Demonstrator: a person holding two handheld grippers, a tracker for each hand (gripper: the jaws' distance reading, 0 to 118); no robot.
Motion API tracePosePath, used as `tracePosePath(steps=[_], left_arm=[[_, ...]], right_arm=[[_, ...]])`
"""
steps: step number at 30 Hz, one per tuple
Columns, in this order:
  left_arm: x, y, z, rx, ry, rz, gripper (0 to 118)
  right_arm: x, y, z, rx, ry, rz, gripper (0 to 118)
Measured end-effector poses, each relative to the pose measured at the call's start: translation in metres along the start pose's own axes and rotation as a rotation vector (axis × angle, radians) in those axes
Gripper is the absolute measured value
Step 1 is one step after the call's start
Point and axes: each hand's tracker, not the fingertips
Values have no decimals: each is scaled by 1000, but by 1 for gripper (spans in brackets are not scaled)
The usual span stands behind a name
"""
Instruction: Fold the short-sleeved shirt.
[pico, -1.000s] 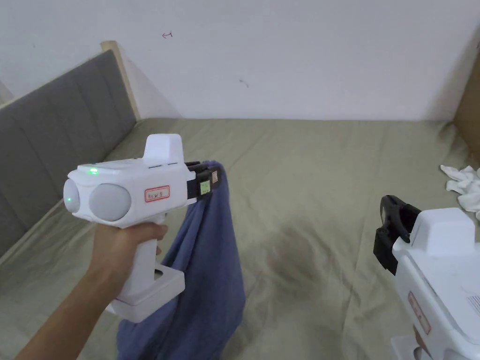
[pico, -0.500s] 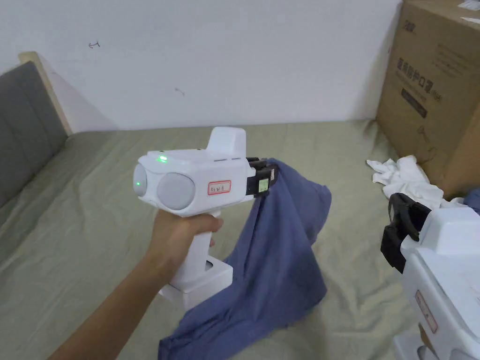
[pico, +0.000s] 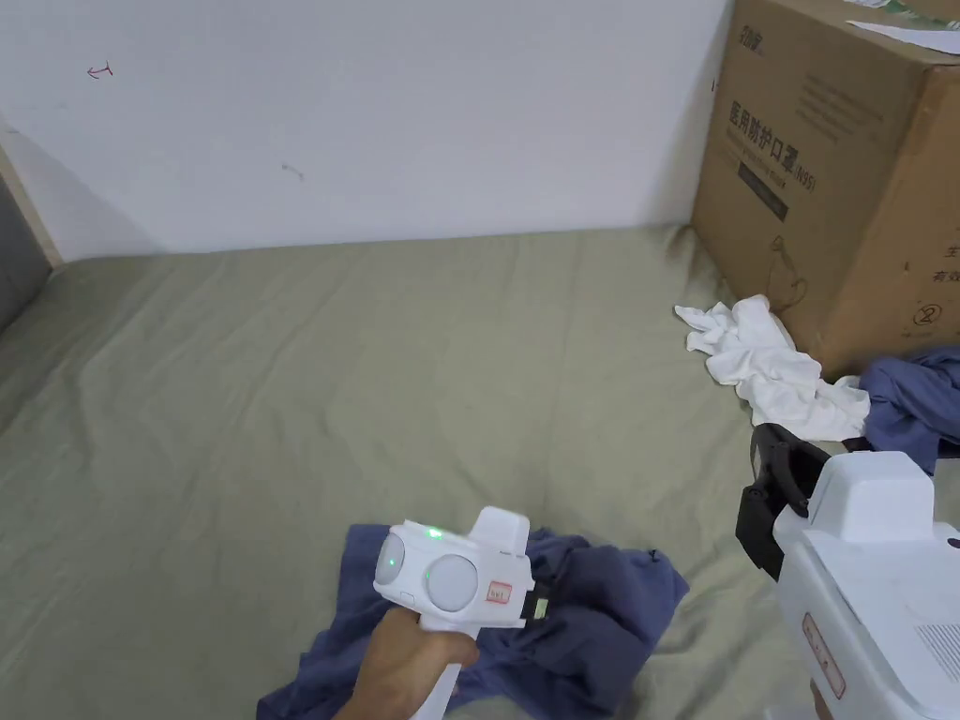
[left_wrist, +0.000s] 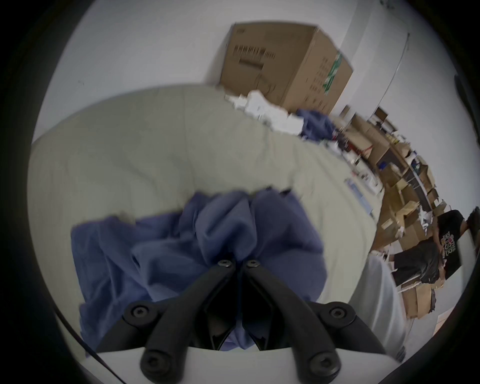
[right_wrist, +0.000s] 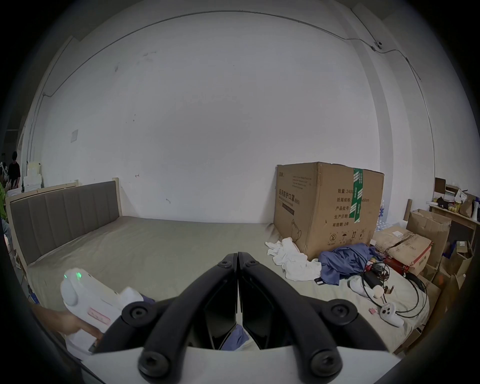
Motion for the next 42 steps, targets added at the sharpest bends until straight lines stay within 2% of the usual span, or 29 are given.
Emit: tracePosePath(steps=[4, 5, 6, 8, 9, 11, 12, 13, 20, 27, 29, 30, 31, 32, 36, 42], left_arm=[[-7, -12, -30, -97, 85, 64, 0], [-5, -14, -26, -66, 88, 74, 4], [-4, -12, -21, -43, 82, 89, 14], [-2, -7, -5, 15, 66, 104, 18], [1, -5, 8, 49, 50, 101, 26], [3, 1, 31, 133, 58, 125, 79], [4, 4, 43, 170, 69, 137, 97], [5, 6, 62, 237, 87, 144, 110], [4, 16, 177, 643, 199, 147, 110], [-6, 0, 237, 883, 442, 52, 106], [-10, -7, 243, 917, 494, 43, 88], [-11, -11, 246, 932, 526, 36, 74], [-13, -14, 248, 939, 558, 27, 53], [-16, -16, 249, 939, 586, 24, 40], [-23, -26, 252, 946, 584, 19, 2], [-23, -32, 253, 944, 587, -6, 0]], right_arm=[[0, -3, -2, -21, 2, -12, 0], [-1, -4, -1, -23, 3, -14, 0], [-1, -3, -2, -22, 3, -13, 0], [-2, -2, -1, -16, 5, -7, 0], [-2, 0, -1, -13, 4, -5, 0], [-3, 5, 0, -5, 3, -7, 0], [-3, 7, 0, 0, 1, -11, 0], [-3, 9, 0, 7, -1, -16, 0], [-5, 25, 0, 48, -4, -24, 0], [-8, 34, -1, 80, -11, -28, 0], [-9, 36, -2, 82, -12, -27, 0], [-9, 37, -1, 84, -11, -28, 0], [-10, 37, -2, 87, -11, -29, 0], [-11, 38, -2, 88, -10, -29, 0], [-13, 40, -1, 95, -1, -28, 0], [-17, 42, 0, 102, 6, -27, 0]])
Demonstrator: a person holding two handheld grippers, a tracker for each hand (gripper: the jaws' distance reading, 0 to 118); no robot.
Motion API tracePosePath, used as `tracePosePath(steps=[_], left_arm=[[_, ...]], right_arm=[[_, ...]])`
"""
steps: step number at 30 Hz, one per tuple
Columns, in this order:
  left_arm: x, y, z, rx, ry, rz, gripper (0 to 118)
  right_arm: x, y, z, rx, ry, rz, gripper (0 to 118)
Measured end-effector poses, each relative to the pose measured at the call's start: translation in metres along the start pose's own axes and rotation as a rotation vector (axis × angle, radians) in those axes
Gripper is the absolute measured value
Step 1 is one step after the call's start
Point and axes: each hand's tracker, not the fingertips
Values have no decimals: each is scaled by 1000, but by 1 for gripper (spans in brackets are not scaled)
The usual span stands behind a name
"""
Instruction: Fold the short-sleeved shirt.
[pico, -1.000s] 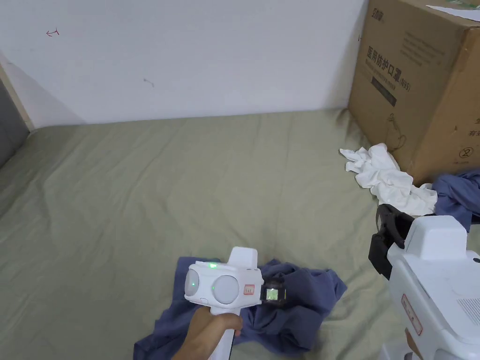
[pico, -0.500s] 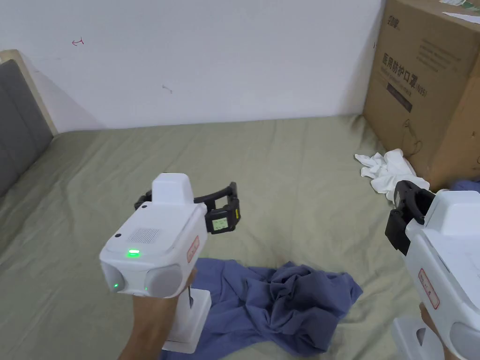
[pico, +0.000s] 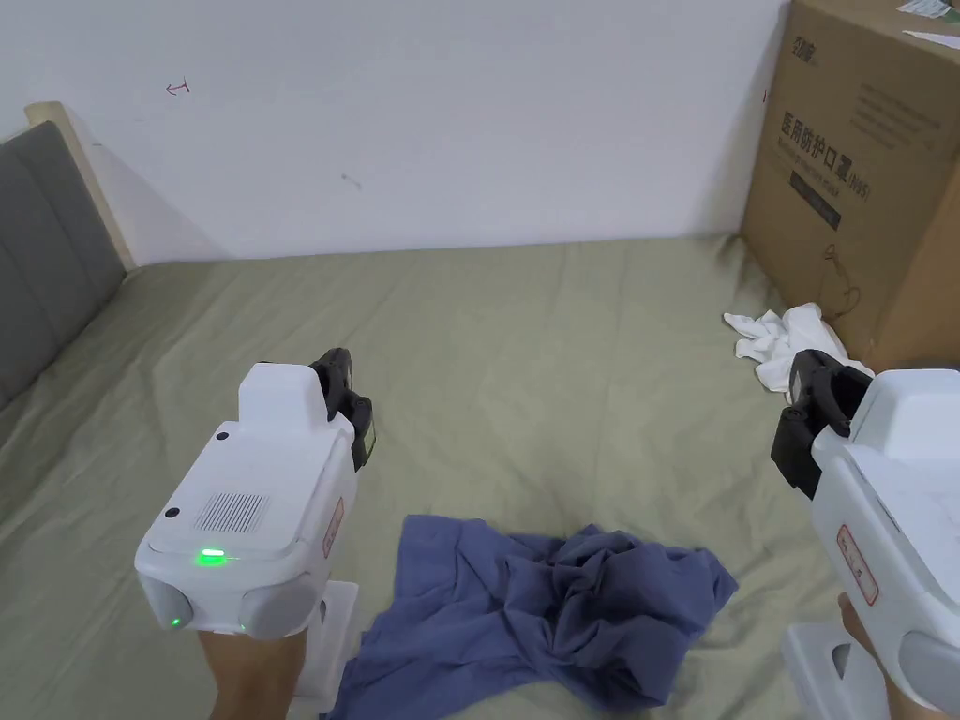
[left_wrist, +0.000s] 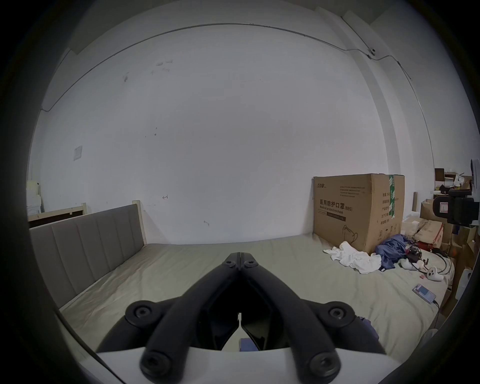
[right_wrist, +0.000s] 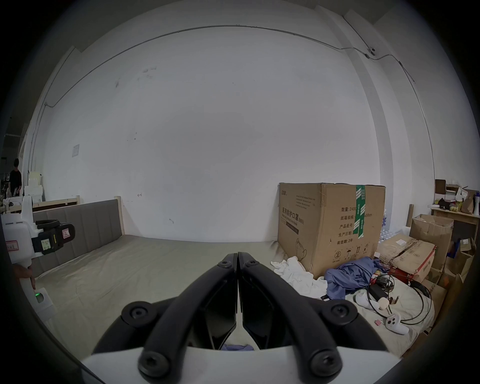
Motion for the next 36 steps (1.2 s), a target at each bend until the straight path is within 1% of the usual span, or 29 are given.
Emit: tracePosePath(steps=[6, 9, 13, 15, 19, 22, 24, 28, 31, 32, 33, 35, 36], left_arm=[[-1, -2, -2, -33, -4, -1, 0], [-6, -9, -11, -157, -13, 27, 0], [-16, -36, -20, -299, -11, 56, 0], [-23, -56, -24, -399, -9, 98, 0], [-30, -101, -24, -586, -2, 111, 0], [-35, -134, -18, -695, 4, 168, 0], [-36, -158, -14, -778, 16, 175, 0], [-36, -193, -6, -910, 26, 199, 0], [-37, -210, -4, -940, 21, 241, 0], [-37, -215, -7, -979, 21, 252, 3], [-37, -218, -9, -999, 26, 257, 12], [-34, -223, -13, -1022, 36, 247, 62], [-33, -225, -15, -1025, 37, 247, 82]], right_arm=[[-1, -1, 0, -3, 6, 2, 0], [-1, -4, -1, -8, 7, 2, 0], [0, -9, -2, -20, 8, -1, 0], [1, -12, -4, -28, 8, -1, 0], [1, -18, -7, -46, 8, -4, 0], [1, -24, -10, -60, 9, -7, 0], [0, -28, -12, -73, 13, -8, 0], [-3, -36, -14, -92, 22, -13, 0], [-5, -41, -17, -108, 29, -9, 0], [-5, -43, -17, -114, 32, -9, 0], [-6, -44, -18, -117, 35, -9, 0], [-7, -45, -19, -123, 37, -6, 0], [-7, -45, -19, -126, 39, -6, 0]])
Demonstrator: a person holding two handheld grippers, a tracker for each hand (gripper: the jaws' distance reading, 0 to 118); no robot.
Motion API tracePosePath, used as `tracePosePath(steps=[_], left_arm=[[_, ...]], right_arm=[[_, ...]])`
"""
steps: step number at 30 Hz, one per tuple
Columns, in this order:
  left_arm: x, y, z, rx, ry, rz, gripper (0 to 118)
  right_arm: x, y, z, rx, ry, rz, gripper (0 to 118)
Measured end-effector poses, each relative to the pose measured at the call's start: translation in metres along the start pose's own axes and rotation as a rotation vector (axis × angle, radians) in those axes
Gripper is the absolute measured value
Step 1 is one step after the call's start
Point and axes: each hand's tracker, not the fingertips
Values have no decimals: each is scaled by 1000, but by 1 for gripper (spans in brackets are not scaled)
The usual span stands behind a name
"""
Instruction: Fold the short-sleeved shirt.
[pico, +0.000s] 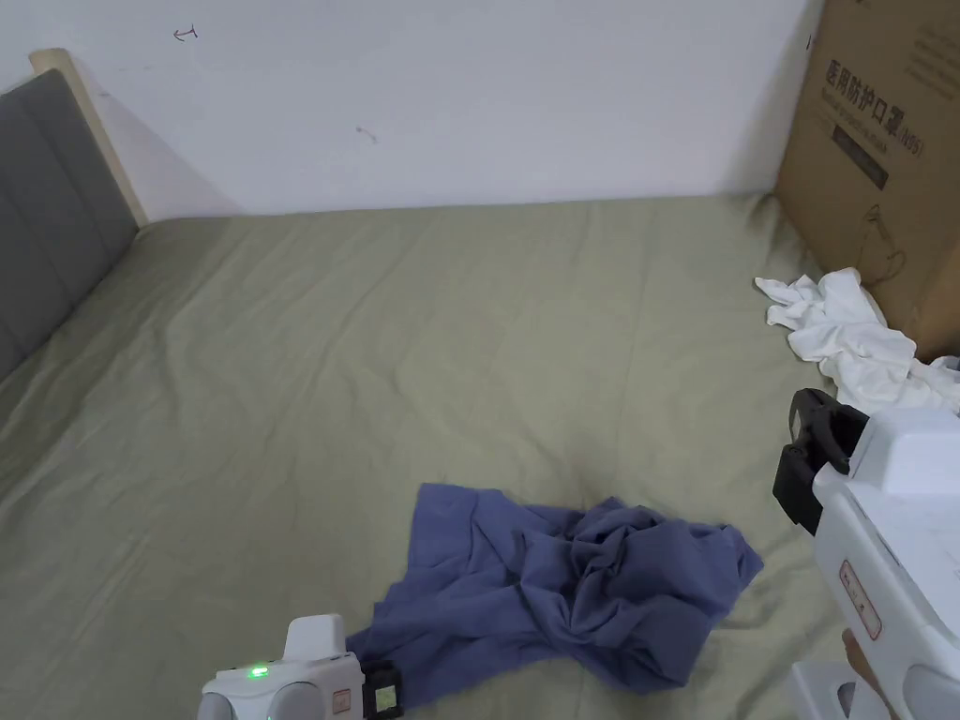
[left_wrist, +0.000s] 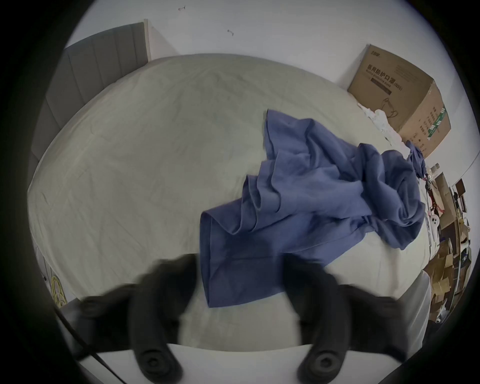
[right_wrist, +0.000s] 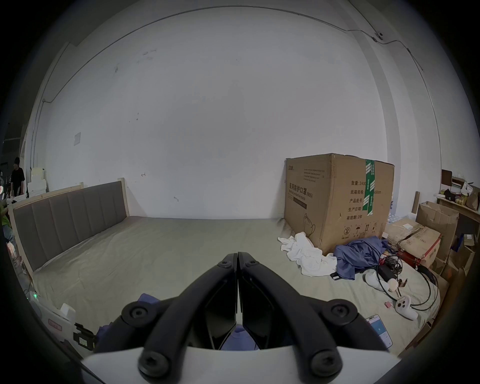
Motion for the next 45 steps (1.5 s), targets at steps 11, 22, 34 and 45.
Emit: tracePosePath(steps=[11, 22, 34, 45], left_arm=[[12, 10, -19, -51, 59, -21, 32], [-4, 20, 31, 97, -196, 21, 2], [-8, 33, 47, 144, -208, 39, 2], [-4, 37, 47, 153, -209, 27, 2]], right_arm=[[4, -6, -12, -25, -6, 5, 0], [17, -57, -101, -354, -15, 2, 3], [42, -156, -214, -821, -21, -42, 96], [46, -152, -198, -828, 89, 5, 8]])
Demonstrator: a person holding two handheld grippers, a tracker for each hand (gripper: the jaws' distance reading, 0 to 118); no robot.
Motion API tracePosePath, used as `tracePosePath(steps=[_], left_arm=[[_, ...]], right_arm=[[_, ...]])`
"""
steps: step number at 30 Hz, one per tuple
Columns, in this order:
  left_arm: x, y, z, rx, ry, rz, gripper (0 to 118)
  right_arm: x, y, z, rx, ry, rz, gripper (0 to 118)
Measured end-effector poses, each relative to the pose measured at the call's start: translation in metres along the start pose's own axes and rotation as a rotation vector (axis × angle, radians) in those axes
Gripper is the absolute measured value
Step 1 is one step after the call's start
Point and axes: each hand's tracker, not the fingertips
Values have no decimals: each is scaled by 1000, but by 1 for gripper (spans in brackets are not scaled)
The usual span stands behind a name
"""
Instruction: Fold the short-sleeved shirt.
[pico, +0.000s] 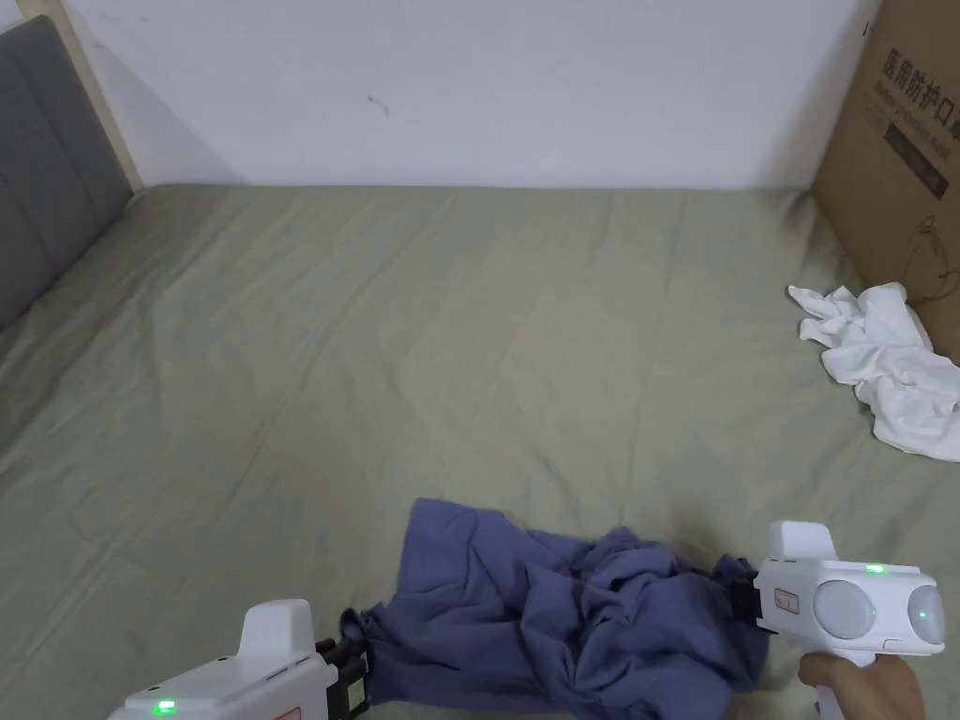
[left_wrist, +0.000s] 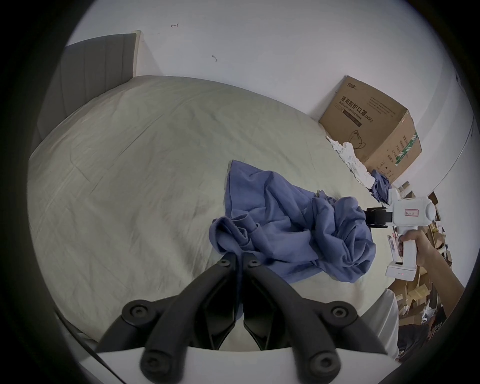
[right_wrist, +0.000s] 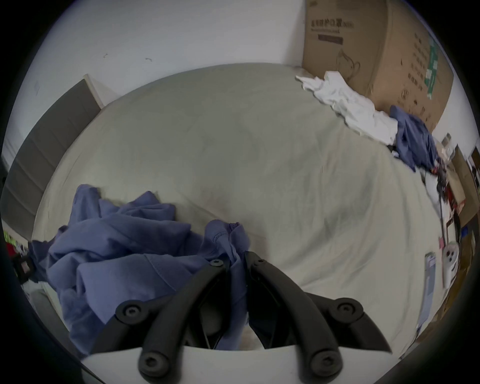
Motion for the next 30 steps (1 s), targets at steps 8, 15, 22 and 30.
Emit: tracePosePath(steps=[8, 15, 22, 30], left_arm=[[6, 27, 23, 105, -93, 64, 2], [14, 104, 60, 281, -124, 17, 2], [18, 210, 111, 438, -49, -52, 2], [41, 308, 158, 555, -17, -54, 2]], right_arm=[[-2, 21, 99, 220, 70, 18, 8], [6, 61, 191, 374, 63, 13, 8], [20, 113, 258, 489, -22, 27, 8], [22, 166, 306, 602, -57, -21, 8]])
